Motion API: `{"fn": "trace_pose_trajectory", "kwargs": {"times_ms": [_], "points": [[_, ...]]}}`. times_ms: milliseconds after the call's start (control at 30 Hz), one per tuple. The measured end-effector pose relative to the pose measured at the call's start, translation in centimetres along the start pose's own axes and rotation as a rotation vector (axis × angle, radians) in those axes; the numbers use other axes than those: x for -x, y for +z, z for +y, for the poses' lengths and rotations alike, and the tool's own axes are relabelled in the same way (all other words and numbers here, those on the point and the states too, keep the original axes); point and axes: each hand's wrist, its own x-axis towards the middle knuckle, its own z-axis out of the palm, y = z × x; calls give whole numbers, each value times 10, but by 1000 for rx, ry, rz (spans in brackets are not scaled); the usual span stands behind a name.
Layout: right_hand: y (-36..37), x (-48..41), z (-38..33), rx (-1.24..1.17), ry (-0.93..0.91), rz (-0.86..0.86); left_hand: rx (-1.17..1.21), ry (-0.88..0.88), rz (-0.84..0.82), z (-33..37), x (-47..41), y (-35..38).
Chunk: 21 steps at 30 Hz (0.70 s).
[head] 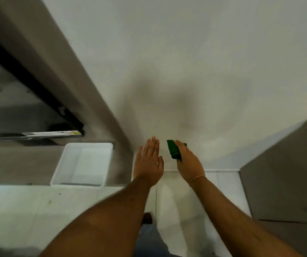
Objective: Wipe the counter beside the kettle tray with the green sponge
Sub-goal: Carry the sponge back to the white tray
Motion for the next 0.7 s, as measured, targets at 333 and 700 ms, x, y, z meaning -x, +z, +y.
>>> {"fn": "trace_pose_trajectory", "kwargs": {"times_ms": [333,700], "points": [[216,-64,-210,120,-227,-532,79,-393,75,-260,59,-16],[335,-68,-258,299,-302,-803,115,-553,87,-341,131,-3]]}}
